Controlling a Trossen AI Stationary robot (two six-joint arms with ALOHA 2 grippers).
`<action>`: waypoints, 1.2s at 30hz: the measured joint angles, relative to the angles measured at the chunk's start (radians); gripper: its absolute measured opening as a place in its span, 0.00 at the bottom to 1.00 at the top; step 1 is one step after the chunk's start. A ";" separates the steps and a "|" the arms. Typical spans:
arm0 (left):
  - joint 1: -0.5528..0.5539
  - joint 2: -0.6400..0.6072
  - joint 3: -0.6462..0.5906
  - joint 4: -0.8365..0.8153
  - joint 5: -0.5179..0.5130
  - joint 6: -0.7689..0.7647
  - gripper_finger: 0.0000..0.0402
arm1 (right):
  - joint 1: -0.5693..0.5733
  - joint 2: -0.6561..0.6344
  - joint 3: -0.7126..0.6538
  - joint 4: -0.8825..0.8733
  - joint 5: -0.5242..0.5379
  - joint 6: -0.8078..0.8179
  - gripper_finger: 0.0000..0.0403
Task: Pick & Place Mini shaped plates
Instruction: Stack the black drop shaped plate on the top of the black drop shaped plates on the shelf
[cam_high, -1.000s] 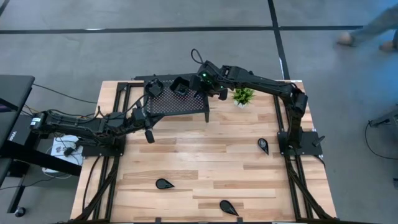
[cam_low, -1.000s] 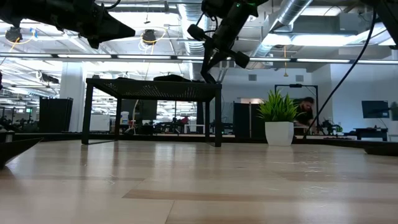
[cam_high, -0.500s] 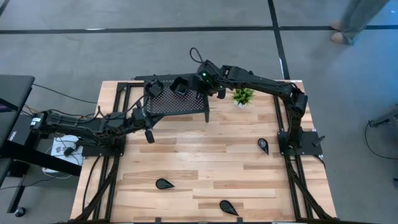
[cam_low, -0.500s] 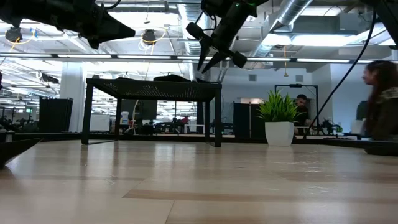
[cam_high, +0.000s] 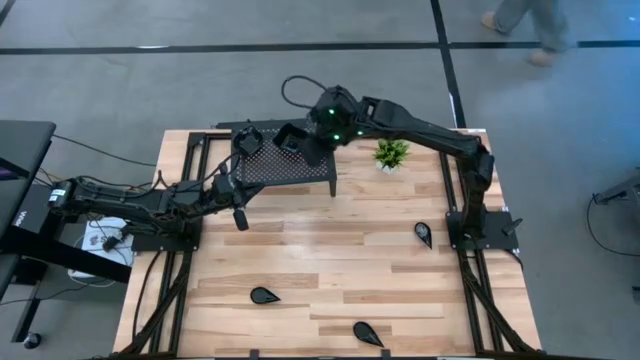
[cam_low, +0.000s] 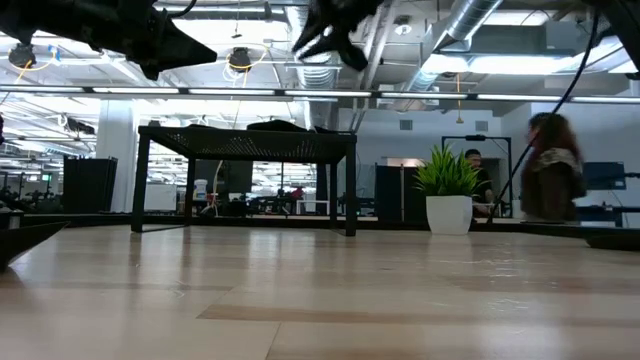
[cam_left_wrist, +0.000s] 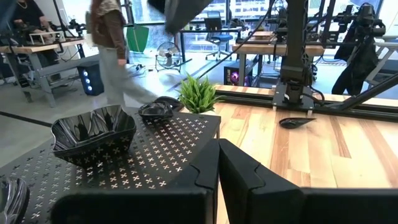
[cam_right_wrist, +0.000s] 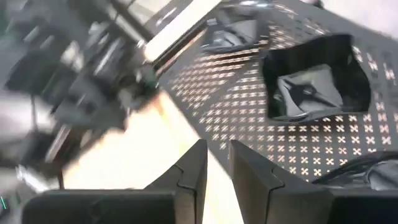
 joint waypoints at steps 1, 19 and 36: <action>0.000 0.000 0.000 0.000 0.000 0.000 0.03 | 0.010 0.000 0.035 -0.047 0.010 -0.043 0.16; 0.000 0.015 0.000 0.045 0.529 -0.112 0.03 | 0.456 -0.162 0.052 -0.617 0.497 -0.293 0.16; -0.059 0.452 0.138 0.283 0.665 -0.108 0.27 | 0.531 -0.724 -1.161 0.615 0.198 -0.397 0.16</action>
